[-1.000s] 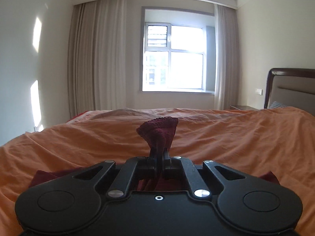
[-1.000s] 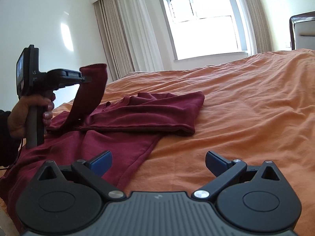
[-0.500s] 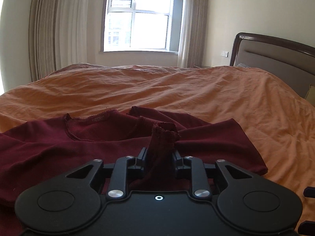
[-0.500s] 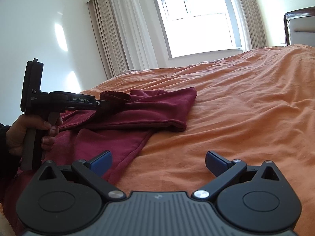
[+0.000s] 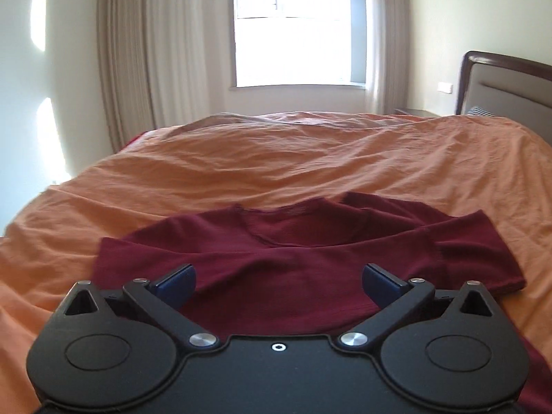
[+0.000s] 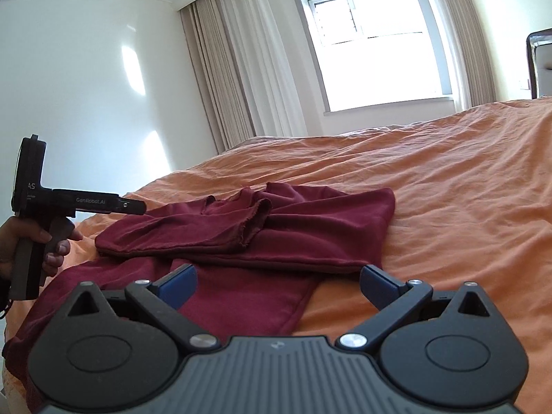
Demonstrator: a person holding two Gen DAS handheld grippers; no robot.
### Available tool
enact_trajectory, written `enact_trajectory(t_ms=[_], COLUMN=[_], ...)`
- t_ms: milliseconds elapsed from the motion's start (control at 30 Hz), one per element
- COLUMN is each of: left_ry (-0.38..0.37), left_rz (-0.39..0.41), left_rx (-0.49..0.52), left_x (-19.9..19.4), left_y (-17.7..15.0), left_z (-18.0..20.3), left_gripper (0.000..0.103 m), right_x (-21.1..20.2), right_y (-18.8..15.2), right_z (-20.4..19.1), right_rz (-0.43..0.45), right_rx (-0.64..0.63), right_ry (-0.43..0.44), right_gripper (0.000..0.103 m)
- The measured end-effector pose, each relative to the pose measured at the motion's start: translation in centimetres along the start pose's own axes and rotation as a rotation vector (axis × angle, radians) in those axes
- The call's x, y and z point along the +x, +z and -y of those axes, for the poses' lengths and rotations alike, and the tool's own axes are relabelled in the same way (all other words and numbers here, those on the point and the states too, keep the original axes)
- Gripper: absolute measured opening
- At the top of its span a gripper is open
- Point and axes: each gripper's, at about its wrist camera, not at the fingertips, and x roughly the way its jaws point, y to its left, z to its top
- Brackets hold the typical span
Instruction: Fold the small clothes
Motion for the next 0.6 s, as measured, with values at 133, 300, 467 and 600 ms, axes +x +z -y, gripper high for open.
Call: enact_trajectory(t_ms=[133, 300, 467, 600], left_ry=[0.137, 0.158, -0.021, -0.118], left_rz=[-0.026, -0.054, -0.034, -0.066], left_rx=[-0.059, -0.150, -0.242, -0.257], left_x=[-0.6, -0.1, 0.4, 1.4], left_y=[-0.2, -1.3, -3.3, -3.6], left_z=[-6.6, -13.5, -17.4, -17.9], left_gripper=[0.102, 0.102, 0.102, 0.090], right_x=[3.1, 7.7, 12.2, 14.6], right_y=[1.5, 3.4, 4.5, 3.8], right_z=[-1.9, -3.9, -3.6, -3.1], right_rz=[-0.011, -0.036, -0.086, -0.129], right_rx=[-0.043, -0.074, 0.012, 0.034], right_ry=[0.051, 0.073, 0.067, 0.025], right_gripper=[0.103, 0.097, 0.076, 0.047])
